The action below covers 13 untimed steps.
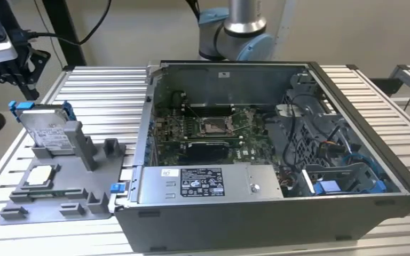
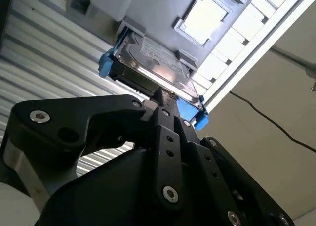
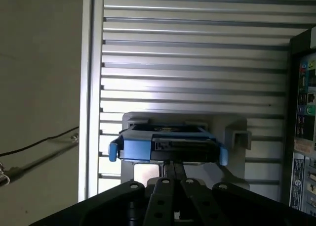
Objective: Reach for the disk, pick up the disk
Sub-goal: 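Reach for the disk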
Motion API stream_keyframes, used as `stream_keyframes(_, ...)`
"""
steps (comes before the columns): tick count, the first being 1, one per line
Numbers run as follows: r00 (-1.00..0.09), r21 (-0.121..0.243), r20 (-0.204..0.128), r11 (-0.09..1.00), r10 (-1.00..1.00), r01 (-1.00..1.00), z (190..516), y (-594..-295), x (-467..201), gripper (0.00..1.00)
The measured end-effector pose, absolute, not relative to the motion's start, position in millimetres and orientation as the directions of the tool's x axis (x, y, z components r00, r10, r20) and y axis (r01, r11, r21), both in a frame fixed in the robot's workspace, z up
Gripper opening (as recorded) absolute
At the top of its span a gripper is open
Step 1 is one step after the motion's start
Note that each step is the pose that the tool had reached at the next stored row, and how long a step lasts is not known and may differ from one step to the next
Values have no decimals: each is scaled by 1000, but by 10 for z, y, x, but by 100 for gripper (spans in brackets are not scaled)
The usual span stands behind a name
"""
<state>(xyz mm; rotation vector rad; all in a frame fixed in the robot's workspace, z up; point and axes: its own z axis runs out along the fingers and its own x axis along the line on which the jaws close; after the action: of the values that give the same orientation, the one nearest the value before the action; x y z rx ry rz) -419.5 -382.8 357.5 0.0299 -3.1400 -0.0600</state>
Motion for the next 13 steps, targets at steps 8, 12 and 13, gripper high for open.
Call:
stream_keyframes(8,-1000,38,0,999,-19,-19,3572,-3720,-4354,0)
stream_keyframes(12,-1000,38,0,999,-19,-19,3569,-3707,-4405,0)
stream_keyframes(13,-1000,38,1,999,-19,-19,3570,-3708,-4411,0)
